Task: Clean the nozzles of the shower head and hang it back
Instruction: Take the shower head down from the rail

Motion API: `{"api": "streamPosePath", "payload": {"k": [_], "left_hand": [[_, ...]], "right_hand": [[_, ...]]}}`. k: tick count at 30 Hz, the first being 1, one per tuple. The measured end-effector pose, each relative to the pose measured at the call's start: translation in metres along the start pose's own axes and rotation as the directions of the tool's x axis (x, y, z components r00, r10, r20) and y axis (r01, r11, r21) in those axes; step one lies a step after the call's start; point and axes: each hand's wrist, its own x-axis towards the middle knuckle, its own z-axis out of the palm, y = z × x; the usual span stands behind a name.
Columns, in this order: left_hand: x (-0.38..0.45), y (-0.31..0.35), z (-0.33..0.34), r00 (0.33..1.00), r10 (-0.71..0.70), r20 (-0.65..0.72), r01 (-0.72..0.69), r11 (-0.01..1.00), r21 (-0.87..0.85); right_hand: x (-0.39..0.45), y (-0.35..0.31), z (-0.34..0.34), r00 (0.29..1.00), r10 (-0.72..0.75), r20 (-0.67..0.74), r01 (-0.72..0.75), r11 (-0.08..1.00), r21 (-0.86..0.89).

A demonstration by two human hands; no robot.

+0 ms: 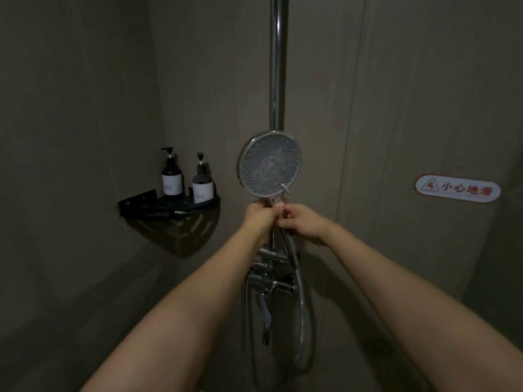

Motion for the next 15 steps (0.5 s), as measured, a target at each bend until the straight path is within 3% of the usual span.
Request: {"api": "streamPosePath", "payload": {"k": [5,10,15], "left_hand": [[-0.028,0.017,-0.031,0.997,0.028,-0.074,-0.03,0.999,-0.025],[-0.044,0.037,-0.06,0.988,0.094,-0.123,-0.102,0.993,-0.055],[-0.055,0.054,-0.09,0.985,0.056,-0.165,-0.099,0.958,-0.269]], "right_hand": [[-0.014,-0.014,0.031,0.996,-0.007,0.088,-0.006,0.99,0.144],[-0.028,0.005,0.067,0.951,0.11,0.291,-0.162,0.974,0.161],[-0.039,-0.001,0.091,0.939,0.059,0.339,-0.198,0.898,0.392]]}}
